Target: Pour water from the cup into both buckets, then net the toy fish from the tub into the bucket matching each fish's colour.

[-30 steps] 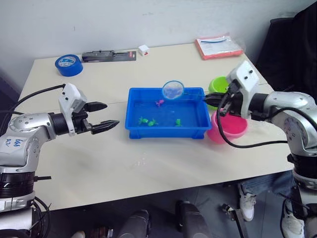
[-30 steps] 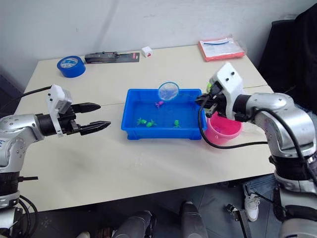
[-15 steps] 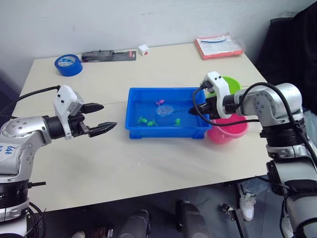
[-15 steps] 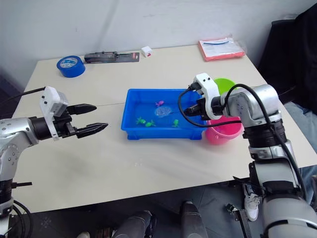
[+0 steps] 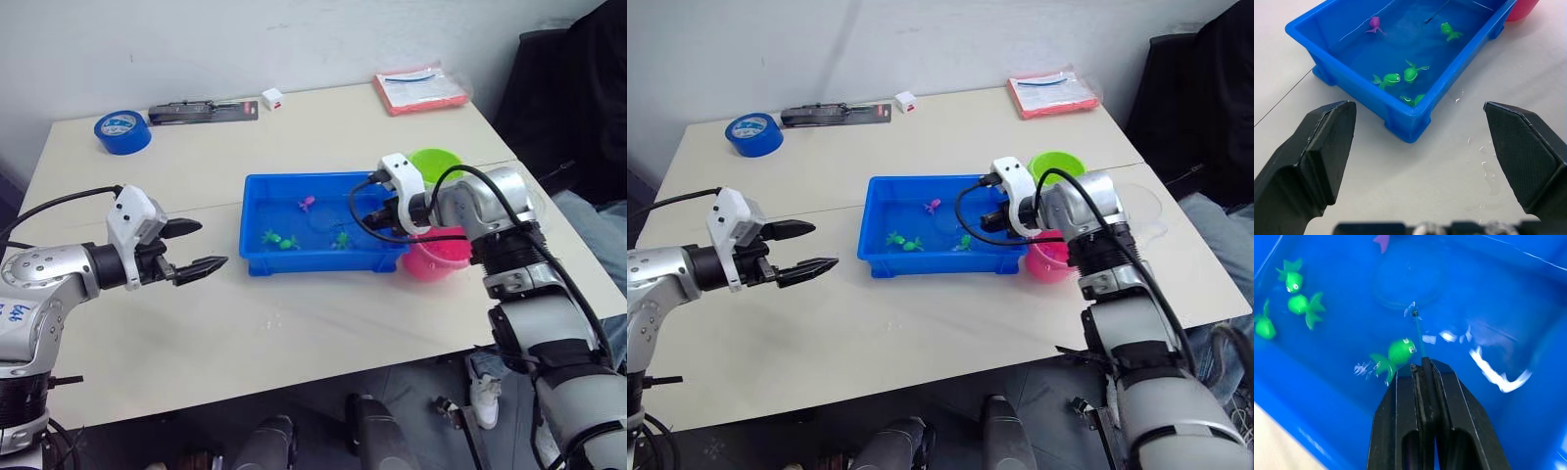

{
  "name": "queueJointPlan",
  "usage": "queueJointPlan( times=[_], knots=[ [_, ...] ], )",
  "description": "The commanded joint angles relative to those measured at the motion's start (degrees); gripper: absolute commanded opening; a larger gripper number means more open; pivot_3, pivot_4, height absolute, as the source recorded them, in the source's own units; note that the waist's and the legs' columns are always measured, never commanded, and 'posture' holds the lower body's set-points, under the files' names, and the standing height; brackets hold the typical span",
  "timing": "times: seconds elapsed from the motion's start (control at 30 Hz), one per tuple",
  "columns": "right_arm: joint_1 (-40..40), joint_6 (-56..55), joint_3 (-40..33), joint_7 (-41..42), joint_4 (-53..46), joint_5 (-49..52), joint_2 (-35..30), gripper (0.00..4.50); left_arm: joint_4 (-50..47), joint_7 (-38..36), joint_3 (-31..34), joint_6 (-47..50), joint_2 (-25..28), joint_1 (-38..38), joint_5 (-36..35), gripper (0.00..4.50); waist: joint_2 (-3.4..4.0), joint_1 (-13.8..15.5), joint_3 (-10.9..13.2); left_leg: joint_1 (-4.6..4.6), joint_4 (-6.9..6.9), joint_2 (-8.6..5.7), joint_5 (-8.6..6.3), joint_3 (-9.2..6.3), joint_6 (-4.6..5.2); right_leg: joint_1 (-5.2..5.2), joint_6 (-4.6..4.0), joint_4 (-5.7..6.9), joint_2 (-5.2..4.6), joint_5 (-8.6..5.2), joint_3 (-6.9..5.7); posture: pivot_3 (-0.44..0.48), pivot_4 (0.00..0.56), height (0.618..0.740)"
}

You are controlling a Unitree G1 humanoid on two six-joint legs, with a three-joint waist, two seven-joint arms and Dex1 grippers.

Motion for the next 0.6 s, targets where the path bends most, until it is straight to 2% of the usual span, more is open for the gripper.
queueJointPlan(
  times=[0.03, 0.27, 0.6],
  knots=[
    [-2.2, -3.5, -2.4, -1.0, 2.1, -1.2, 1.8, 0.78, -2.9, 0.5, 2.4, -0.4, 0.8, 0.8, -0.8, 4.5, 0.0, 0.0, 0.0, 0.0, 0.0, -0.02, 0.0, 0.01, 0.0, 0.0, 0.0, 0.0, -0.01, 0.0, 0.0, 0.0, 0.15, 0.74],
    [-3.0, -7.6, -4.1, -2.2, 4.6, -2.6, 4.8, 0.78, -4.1, 0.8, 3.5, 0.3, 1.1, 1.5, -1.3, 4.5, 0.01, -0.3, 0.0, 0.0, 0.0, 0.0, 0.0, 0.01, 0.0, -0.01, 0.0, 0.02, 0.01, 0.0, 0.0, 0.0, 0.15, 0.74],
    [0.0, -6.1, -6.6, -2.1, -6.3, -1.4, 3.8, 0.78, -4.0, 1.2, 2.2, -0.3, -0.1, 0.6, -1.2, 4.5, 0.01, -0.3, 0.0, 0.0, 0.0, 0.0, 0.0, 0.0, 0.0, -0.01, 0.0, 0.02, 0.01, 0.0, -0.01, 0.0, 0.15, 0.74]
  ],
)
